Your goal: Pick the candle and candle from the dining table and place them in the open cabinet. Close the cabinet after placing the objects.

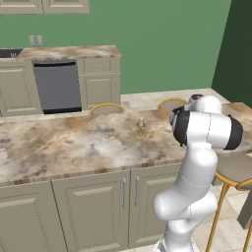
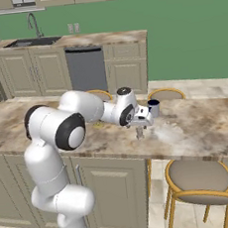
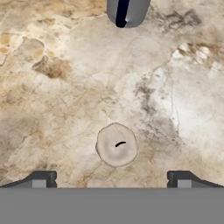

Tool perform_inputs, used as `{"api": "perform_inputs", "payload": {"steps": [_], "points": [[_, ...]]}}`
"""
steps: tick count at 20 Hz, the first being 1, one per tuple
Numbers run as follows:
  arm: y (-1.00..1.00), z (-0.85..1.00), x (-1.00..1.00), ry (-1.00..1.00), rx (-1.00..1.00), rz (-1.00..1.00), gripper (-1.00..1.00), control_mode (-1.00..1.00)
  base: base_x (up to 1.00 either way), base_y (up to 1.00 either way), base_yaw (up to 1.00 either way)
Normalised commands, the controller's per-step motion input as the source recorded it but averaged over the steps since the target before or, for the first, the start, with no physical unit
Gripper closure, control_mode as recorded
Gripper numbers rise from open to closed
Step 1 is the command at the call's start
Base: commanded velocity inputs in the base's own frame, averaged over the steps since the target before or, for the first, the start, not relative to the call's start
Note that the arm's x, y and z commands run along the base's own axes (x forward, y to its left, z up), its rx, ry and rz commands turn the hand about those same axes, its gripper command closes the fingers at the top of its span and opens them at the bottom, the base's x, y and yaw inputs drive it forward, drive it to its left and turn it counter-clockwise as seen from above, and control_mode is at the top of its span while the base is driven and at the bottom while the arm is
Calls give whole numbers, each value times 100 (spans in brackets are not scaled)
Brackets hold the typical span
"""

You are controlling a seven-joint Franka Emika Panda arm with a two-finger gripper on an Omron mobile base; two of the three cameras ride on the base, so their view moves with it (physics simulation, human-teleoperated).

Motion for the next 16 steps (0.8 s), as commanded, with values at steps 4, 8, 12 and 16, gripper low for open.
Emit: {"api": "perform_inputs", "payload": {"steps": [4, 8, 12, 16], "points": [[-7, -8, 11, -2, 1, 0, -100, -100, 0, 0, 0], [-9, -7, 13, -1, 1, 0, -100, -100, 0, 0, 0], [-9, -6, 8, -1, 1, 0, -100, -100, 0, 0, 0], [-4, -7, 6, 0, 0, 0, -100, -100, 0, 0, 0]]}}
